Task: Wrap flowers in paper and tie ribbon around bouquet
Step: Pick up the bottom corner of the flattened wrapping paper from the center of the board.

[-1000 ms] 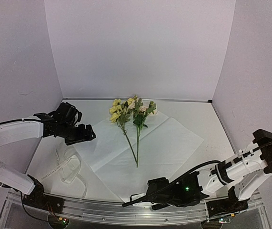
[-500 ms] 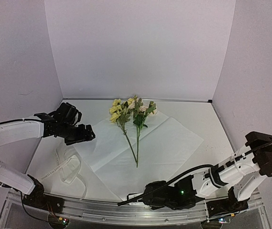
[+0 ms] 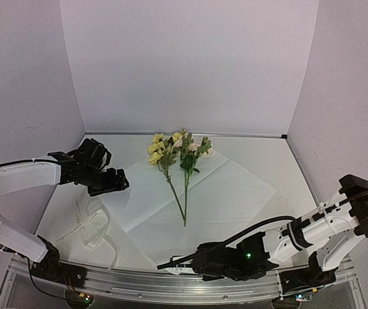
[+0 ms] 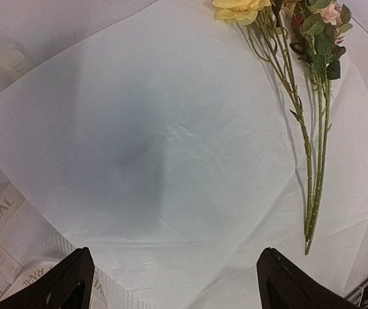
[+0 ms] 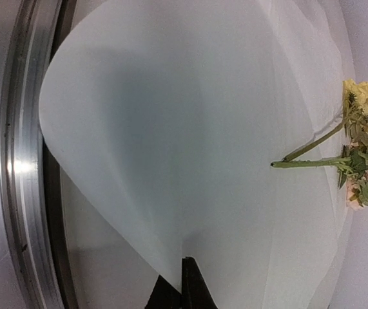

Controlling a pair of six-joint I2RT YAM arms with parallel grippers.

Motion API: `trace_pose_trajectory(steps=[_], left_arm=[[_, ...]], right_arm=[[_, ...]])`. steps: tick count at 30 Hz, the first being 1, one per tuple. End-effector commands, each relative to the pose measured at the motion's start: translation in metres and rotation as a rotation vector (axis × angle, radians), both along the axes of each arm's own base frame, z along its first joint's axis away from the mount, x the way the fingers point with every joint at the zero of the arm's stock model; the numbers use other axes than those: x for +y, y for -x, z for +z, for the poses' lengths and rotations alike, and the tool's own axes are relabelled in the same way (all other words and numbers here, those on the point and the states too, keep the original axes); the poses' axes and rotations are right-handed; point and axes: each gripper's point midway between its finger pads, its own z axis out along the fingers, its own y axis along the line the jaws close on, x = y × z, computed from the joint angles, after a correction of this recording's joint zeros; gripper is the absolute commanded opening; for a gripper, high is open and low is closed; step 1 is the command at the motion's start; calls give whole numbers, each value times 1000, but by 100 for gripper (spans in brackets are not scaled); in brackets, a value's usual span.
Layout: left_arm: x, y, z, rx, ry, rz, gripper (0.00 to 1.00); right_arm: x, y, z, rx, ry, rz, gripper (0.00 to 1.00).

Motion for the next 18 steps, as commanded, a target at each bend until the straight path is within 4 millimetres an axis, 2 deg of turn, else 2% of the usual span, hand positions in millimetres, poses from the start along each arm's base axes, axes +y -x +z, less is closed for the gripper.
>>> trace_pose_trajectory(steps=[1,6,11,18], left_arm=[[-2,-6,28,-61,18,-4,91],[-2,-2,30,-64,24,-14,91],[-3,-3,36,-74,33,-21,91],[-8,-6,43,-80,41,-39,91]], right_arm=[[-1,17,38,132,-61,-45,0],[-15,26,51,225,-39,-103,0],[-12,19,65,238,-41,-148,0],[-12,-19,68,417,-29,-338,0]])
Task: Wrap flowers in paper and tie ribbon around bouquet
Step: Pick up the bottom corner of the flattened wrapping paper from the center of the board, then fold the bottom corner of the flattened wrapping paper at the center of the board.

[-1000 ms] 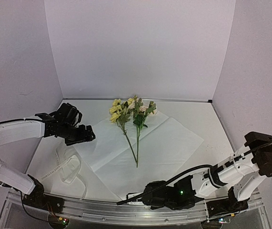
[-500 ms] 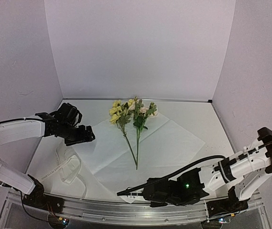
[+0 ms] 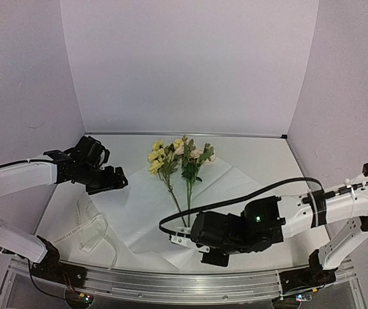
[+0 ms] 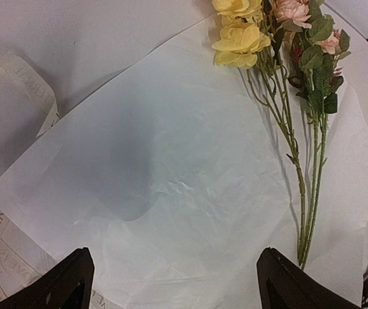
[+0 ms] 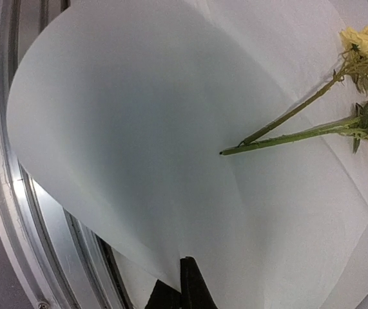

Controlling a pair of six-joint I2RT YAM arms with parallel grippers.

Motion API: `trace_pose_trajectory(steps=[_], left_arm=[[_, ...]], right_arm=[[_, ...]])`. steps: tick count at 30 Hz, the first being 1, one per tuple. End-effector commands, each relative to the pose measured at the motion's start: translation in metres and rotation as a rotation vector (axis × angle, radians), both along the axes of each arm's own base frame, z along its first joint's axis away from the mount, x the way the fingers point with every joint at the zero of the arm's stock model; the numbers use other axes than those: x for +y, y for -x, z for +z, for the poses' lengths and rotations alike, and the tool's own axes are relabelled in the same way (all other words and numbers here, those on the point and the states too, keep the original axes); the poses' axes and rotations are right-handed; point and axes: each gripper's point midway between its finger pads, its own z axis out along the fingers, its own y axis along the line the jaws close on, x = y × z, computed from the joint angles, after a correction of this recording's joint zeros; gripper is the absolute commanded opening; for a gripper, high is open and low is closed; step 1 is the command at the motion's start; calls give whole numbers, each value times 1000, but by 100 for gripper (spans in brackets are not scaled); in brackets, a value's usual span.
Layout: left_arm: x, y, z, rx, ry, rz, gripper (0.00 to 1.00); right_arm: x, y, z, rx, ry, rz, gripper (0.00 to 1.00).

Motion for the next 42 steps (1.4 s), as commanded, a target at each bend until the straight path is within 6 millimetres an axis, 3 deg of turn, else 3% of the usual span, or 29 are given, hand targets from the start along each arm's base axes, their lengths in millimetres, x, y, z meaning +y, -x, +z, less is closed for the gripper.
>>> trace_pose_trajectory(steps=[1,10,20,28,42], left_arm=[[-10,-10,30,-65,30,-34,91],[-22,-17,37,-66,45,-85,91],[-68,-7,36,-63,88,-244,87],[-116,11,21,-33,110,-378,75],[-157,41,-30,95,118,-495,48]], right_arm=[[-3,-27,-1,152,2,-160,0],[10,-101,-11,321,-70,-425,0],[17,-178,-20,378,-128,-593,0],[17,-211,-28,372,-117,-646,0],[3,-231,-45,313,-62,-731,0]])
